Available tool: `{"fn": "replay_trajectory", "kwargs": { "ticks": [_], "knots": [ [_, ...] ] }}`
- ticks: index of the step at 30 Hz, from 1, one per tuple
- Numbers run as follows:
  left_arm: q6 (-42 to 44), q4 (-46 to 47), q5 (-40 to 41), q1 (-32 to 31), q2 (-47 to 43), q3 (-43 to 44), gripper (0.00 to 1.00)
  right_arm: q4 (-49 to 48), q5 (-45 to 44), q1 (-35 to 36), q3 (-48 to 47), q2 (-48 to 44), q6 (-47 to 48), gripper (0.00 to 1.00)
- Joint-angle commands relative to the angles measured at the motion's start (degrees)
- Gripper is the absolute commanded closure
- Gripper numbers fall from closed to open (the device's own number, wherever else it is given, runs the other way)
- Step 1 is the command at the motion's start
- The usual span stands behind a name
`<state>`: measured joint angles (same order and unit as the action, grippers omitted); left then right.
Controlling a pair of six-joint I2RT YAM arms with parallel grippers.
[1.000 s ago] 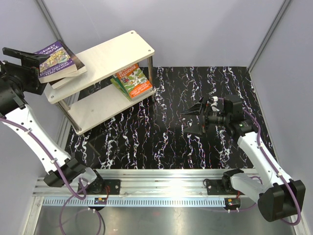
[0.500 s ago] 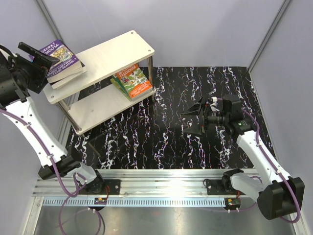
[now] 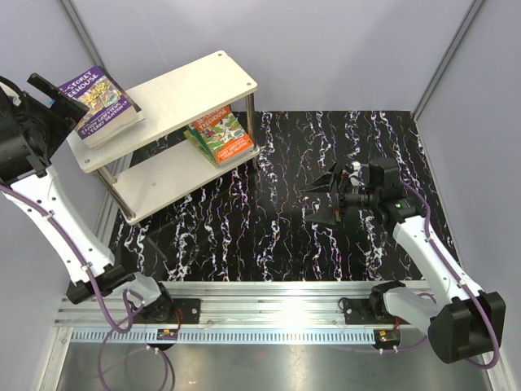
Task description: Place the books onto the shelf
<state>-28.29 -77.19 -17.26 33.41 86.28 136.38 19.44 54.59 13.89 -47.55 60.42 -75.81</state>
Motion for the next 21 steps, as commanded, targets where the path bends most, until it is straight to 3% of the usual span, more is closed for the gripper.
{"fn": "replay_trajectory", "kwargs": {
  "ticks": [1, 7, 13, 17, 18, 21],
  "knots": [
    [1.75, -0.42, 5.82, -0.10, -3.48, 1.79, 0.01, 0.24, 0.08, 0.61, -3.76, 0.48, 3.64, 0.00],
    [1.66, -2.88, 8.91, -0.19, -9.37, -0.49, 0.01, 8.41, -1.24, 0.61, -14.31, 2.68, 14.27, 0.00],
    [2.63, -2.53, 0.58, -0.80, -16.91, -7.60, 0.01, 21.33, -10.52, 0.61, -27.23, 1.81, 30.79, 0.00],
    [0.53, -0.08, -5.76, -4.75, -23.86, -21.47, 0.01, 30.88, -19.24, 0.52, -31.63, -0.13, 38.44, 0.00],
    [-1.05, 0.71, -6.12, -5.89, -25.97, -30.12, 0.01, 32.40, -21.00, 0.61, -32.25, -0.30, 41.15, 0.00],
    [-2.90, 3.17, -2.88, -11.60, -33.88, -41.59, 0.01, 36.54, -26.63, 0.87, -33.13, -0.92, 45.12, 0.00]
  ]
}}
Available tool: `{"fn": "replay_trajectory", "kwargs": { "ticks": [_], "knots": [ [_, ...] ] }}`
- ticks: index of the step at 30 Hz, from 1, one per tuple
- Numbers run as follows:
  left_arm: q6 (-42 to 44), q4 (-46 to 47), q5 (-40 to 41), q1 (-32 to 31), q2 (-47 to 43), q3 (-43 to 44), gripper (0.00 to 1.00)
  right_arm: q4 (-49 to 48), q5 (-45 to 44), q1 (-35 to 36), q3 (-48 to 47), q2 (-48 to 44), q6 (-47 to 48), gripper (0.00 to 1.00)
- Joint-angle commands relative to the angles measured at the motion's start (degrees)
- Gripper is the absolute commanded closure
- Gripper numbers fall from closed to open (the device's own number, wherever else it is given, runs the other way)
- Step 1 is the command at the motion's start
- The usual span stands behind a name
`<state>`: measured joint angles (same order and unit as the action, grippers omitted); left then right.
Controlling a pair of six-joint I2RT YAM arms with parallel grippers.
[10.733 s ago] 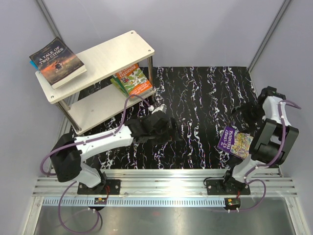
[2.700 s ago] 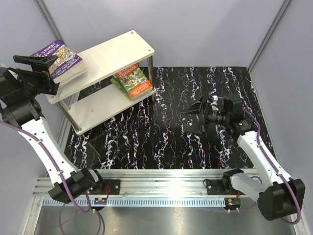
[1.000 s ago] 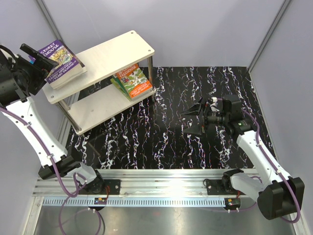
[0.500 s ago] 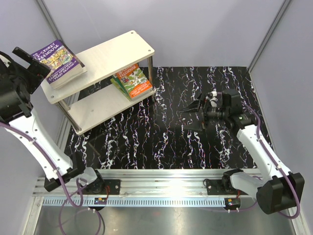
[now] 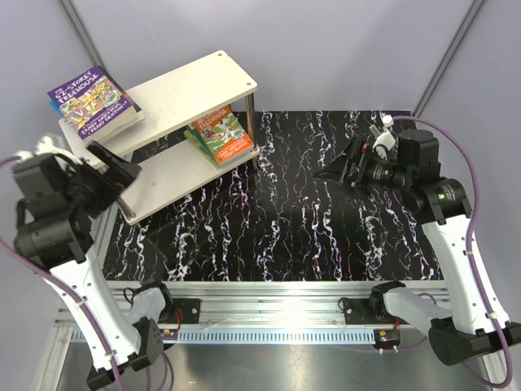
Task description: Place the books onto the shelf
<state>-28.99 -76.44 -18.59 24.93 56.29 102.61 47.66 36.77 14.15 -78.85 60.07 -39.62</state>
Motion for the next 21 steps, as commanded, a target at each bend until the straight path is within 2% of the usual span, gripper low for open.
{"fn": "replay_trajectory", "kwargs": {
  "ticks": [1, 2, 6, 11, 15, 21],
  "knots": [
    [-2.82, 4.35, 0.72, -5.48, -6.00, -15.08, 0.01, 9.02, -11.17, 0.87, -1.92, -0.75, 9.55, 0.00],
    [-3.17, 5.16, 1.62, -6.11, -10.28, -17.94, 0.01, 9.99, -12.07, 1.40, -2.01, -0.75, 10.34, 0.00],
    [-1.43, 8.06, 4.17, -7.08, -17.51, -27.88, 0.01, 12.19, -14.97, 2.98, -3.59, -0.66, 12.54, 0.00],
    [0.86, 12.36, 9.97, -12.35, -21.83, -39.21, 0.01, 16.49, -24.10, 5.62, -4.82, 0.83, 14.65, 0.00],
    [3.15, 14.57, 17.34, -17.36, -20.79, -44.59, 0.01, 22.29, -32.19, 6.59, -6.13, 5.13, 15.18, 0.00],
    [1.75, 18.68, 35.07, -34.21, -12.71, -45.04, 0.01, 26.96, -40.90, 10.27, -9.56, 10.06, 17.90, 0.00]
  ]
}}
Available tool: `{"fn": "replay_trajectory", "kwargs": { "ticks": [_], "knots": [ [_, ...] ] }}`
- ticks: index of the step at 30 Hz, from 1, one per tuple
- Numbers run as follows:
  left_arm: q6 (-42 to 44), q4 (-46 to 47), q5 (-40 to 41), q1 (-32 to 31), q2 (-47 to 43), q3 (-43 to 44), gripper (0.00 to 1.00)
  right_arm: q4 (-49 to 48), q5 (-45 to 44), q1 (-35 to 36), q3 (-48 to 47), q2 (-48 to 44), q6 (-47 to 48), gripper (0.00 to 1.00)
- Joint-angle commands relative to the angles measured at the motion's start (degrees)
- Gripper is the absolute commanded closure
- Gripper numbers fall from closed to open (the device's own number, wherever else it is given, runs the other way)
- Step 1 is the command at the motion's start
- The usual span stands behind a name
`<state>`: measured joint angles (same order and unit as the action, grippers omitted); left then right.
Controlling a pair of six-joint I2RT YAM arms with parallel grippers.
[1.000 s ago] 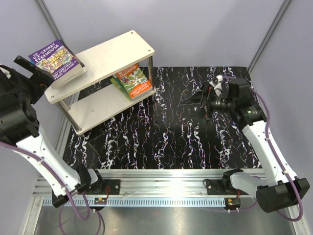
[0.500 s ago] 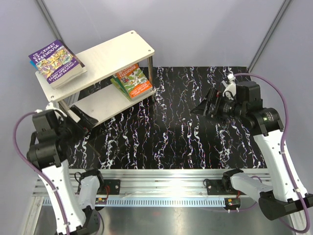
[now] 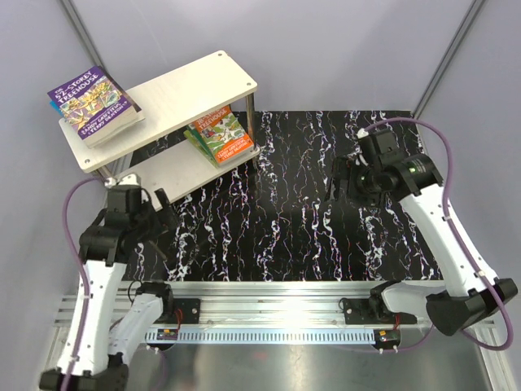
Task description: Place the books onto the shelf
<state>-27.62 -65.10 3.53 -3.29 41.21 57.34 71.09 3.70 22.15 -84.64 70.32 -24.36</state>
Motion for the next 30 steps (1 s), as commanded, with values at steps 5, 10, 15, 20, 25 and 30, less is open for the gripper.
{"fn": "replay_trajectory", "kwargs": {
  "ticks": [5, 10, 15, 20, 25, 30],
  "knots": [
    [1.15, 13.68, 27.04, -27.62, 7.03, -2.93, 0.01, 3.71, -12.49, 4.83, -5.36, -1.68, 3.44, 0.00],
    [3.61, 24.30, 30.39, -28.88, 12.66, -8.82, 0.01, 3.27, -9.86, 5.09, -3.52, -5.02, 3.97, 0.00],
    [13.89, 48.24, 28.72, -25.02, 10.92, -21.72, 0.01, 3.00, -8.36, 5.09, -2.63, -9.15, 2.56, 0.00],
    [26.09, 71.57, 25.49, -16.32, 3.02, -37.19, 0.01, 1.86, -9.77, 5.09, -1.23, -13.71, 1.60, 0.00],
    [29.74, 95.38, 18.10, -7.10, -1.13, -50.88, 0.02, -4.44, -7.67, 5.01, 4.21, -19.60, 1.33, 0.00],
    [26.74, 114.90, 12.46, -0.76, 7.26, -55.85, 0.04, -8.60, -4.59, 5.09, 8.35, -20.76, -3.05, 0.00]
  ]
}}
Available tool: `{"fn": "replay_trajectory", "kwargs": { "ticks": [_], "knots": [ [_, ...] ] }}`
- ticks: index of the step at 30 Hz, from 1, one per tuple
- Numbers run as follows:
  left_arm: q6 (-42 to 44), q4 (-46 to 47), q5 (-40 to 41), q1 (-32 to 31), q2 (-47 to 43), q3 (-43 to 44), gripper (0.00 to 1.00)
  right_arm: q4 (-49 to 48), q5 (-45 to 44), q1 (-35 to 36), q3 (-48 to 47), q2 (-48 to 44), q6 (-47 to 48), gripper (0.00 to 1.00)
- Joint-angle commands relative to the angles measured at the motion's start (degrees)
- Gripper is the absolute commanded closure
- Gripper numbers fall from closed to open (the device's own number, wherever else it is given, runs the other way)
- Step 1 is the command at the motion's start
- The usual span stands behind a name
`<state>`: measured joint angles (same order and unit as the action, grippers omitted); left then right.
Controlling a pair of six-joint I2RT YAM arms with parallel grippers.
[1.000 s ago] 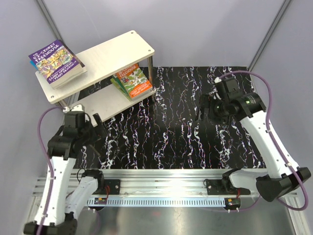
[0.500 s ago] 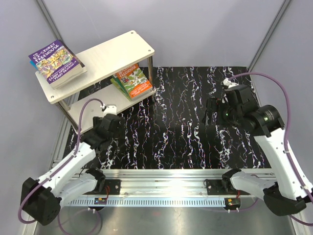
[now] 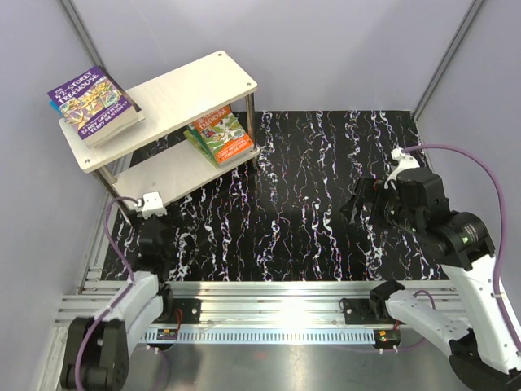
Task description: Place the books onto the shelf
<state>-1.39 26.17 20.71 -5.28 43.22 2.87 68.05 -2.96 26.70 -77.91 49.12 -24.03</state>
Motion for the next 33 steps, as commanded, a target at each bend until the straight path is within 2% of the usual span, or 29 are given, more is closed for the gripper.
{"fn": "replay_trajectory", "kwargs": {
  "ticks": [1, 4, 6, 8, 10, 11, 13, 14, 16, 18, 22, 25, 27, 33],
  "knots": [
    [0.68, 26.44, -4.28, 1.32, 7.64, -0.77, 0.03, -5.82, 2.60, 0.46, 2.14, 0.88, -4.70, 0.00],
    [-0.37, 34.97, -5.23, 1.32, 17.22, 0.72, 0.03, -6.52, 5.59, 0.55, 4.25, 2.20, -5.85, 0.00],
    [2.61, 34.21, -6.55, 1.32, 19.61, 3.54, 0.04, -6.09, 5.60, 0.55, 4.43, 3.08, -6.64, 0.00],
    [3.40, 41.81, -6.47, 1.41, 26.01, 1.10, 0.02, -5.47, 4.72, 0.55, 4.34, 3.87, -7.26, 0.00],
    [5.59, 48.25, -10.14, 1.76, 32.33, 1.08, 0.04, -7.04, 3.84, 0.55, 4.87, 3.44, -7.43, 0.00],
    [6.65, 47.66, -11.29, 1.68, 32.97, 1.86, 0.05, -8.01, 3.58, 0.55, 6.00, 2.91, -7.52, 0.00],
    [5.18, 39.25, -11.48, 1.59, 32.18, 5.90, 0.01, -11.87, 3.31, 0.55, 8.02, 1.07, -6.91, 0.00],
    [5.08, 41.13, -9.13, 1.76, 33.32, 6.35, 0.01, -13.46, 3.84, 0.55, 10.47, 0.28, -6.47, 0.00],
    [3.07, 37.13, -7.97, 1.94, 32.28, 7.23, 0.01, -19.16, 5.76, 0.55, 14.60, -2.09, -3.59, 0.00],
    [3.58, 39.92, -6.65, 2.03, 32.89, 7.06, 0.01, -22.59, 5.69, 0.55, 17.25, -4.02, -3.83, 0.00],
    [2.62, 37.38, -7.26, 2.47, 32.72, 8.02, 0.01, -27.52, 1.40, 0.55, 23.93, -7.37, -7.43, 0.00],
    [2.71, 37.81, -7.35, 2.47, 32.89, 7.85, 0.01, -34.37, 0.41, 0.46, 31.12, -10.27, -5.69, 0.00],
    [2.62, 36.93, -7.35, 2.47, 32.71, 8.02, 0.01, -39.11, 0.33, 0.55, 33.25, -11.41, -5.15, 0.00],
    [2.62, 37.11, -7.44, 2.64, 32.80, 8.11, 0.01, -44.48, -1.78, 0.46, 35.37, -8.35, -5.33, 0.00]
  ]
}}
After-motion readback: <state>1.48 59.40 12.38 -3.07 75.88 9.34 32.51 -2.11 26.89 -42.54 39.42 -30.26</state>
